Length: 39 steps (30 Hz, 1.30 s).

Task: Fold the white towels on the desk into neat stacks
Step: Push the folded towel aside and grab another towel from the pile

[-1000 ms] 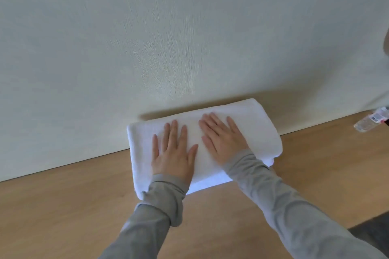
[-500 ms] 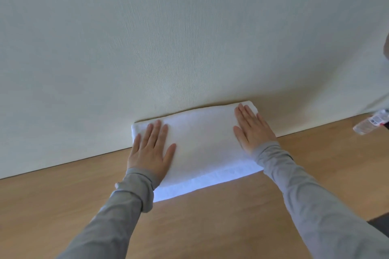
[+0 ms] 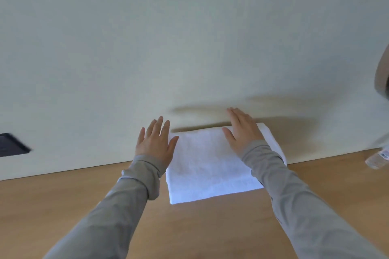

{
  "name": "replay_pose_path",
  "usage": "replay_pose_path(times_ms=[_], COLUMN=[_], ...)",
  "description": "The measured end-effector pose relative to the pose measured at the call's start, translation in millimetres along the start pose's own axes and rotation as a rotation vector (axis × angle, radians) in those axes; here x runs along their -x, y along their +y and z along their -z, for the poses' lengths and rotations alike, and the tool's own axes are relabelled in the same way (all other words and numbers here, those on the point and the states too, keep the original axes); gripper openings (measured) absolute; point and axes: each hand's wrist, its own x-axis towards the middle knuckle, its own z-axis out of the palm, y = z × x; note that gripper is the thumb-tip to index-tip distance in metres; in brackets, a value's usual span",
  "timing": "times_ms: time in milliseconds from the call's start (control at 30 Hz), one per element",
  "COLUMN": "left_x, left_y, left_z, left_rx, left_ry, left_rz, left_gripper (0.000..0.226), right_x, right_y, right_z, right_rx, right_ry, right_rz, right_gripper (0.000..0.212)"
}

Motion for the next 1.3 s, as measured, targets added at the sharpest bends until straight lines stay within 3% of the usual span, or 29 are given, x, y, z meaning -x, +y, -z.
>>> replay_pose_path(times_ms=[200, 400, 867, 1067, 1300], left_x=[34, 103, 399, 507, 536], left_y=[-63, -171, -481, -574, -667], left_z=[62, 130, 298, 313, 293], left_rx=[-0.062, -0.079, -0.201, -0.239, -0.211], left_ry=[0.083, 0.173, 0.470, 0.522, 0.490], left_rz=[0.084, 0.226, 0.709, 0.894, 0.997], left_gripper=[0.058, 0.058, 0.049, 0.045, 0.051], right_x=[-1, 4, 97, 142, 131], right_y=[-89, -212, -678, -824, -910], right_z=[32, 61, 67, 50, -7], right_rx=[0.066, 0.095, -0.129, -0.178, -0.173], right_ry=[0.050, 0.127, 0.232, 0.188, 0.111], right_rz=[0.122, 0.280, 0.849, 1.036, 1.078], right_gripper=[0.057, 0.056, 0.051, 0.052, 0.051])
